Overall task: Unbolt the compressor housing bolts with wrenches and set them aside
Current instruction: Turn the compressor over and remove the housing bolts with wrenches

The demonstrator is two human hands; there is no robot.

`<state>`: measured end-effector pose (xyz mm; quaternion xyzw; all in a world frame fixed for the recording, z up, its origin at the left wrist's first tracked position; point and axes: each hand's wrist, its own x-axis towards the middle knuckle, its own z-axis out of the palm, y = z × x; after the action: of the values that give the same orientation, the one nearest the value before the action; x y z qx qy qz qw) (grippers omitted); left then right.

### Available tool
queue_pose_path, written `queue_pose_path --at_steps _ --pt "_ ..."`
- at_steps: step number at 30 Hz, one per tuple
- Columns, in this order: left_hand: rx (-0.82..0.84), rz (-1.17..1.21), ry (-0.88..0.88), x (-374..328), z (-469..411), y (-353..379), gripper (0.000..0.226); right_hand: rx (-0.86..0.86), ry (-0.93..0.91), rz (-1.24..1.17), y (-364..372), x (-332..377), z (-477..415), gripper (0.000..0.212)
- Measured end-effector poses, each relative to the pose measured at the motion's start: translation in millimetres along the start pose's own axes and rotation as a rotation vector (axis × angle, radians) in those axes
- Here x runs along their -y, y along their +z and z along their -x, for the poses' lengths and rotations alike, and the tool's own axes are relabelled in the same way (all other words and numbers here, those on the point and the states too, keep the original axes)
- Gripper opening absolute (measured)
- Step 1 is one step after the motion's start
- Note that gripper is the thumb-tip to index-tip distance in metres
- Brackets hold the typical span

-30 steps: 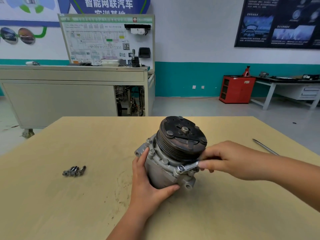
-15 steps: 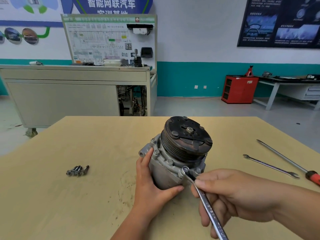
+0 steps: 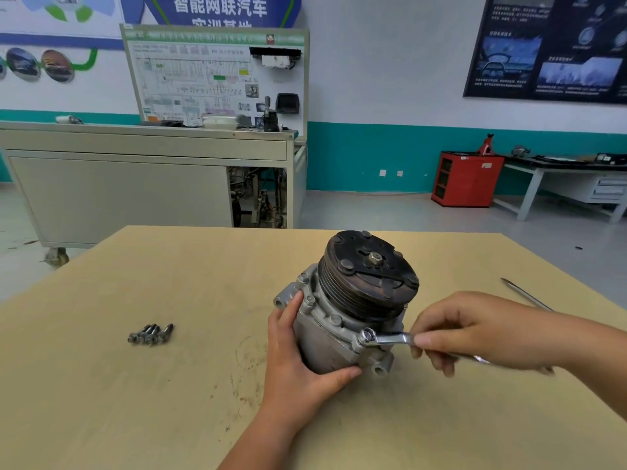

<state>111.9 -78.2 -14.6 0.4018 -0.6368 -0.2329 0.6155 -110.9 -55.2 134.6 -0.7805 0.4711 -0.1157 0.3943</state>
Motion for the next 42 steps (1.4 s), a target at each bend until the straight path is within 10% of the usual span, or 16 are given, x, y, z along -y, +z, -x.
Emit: queue_pose_path --at_steps 5,12,28,35,42 --pt "-0.002 -0.012 0.009 -0.8 -0.9 0.7 0.107 0.345 0.088 -0.510 18.5 0.4 14.8 0.020" --pt "-0.014 -0.019 0.023 0.7 -0.9 0.7 0.107 0.223 0.160 -0.816 43.8 19.0 16.0 0.024" --pt "-0.001 -0.017 0.001 -2.0 0.5 -0.1 0.108 0.337 0.216 -0.352 15.5 22.3 -0.1 0.030" --pt "0.005 -0.006 -0.011 -3.7 -0.1 0.1 0.108 -0.279 -0.053 0.247 -1.0 6.2 -6.6 0.025" --pt "-0.002 -0.030 -0.001 -4.6 -0.3 -0.2 0.108 0.196 0.077 -0.434 12.2 -5.5 16.1 0.025"
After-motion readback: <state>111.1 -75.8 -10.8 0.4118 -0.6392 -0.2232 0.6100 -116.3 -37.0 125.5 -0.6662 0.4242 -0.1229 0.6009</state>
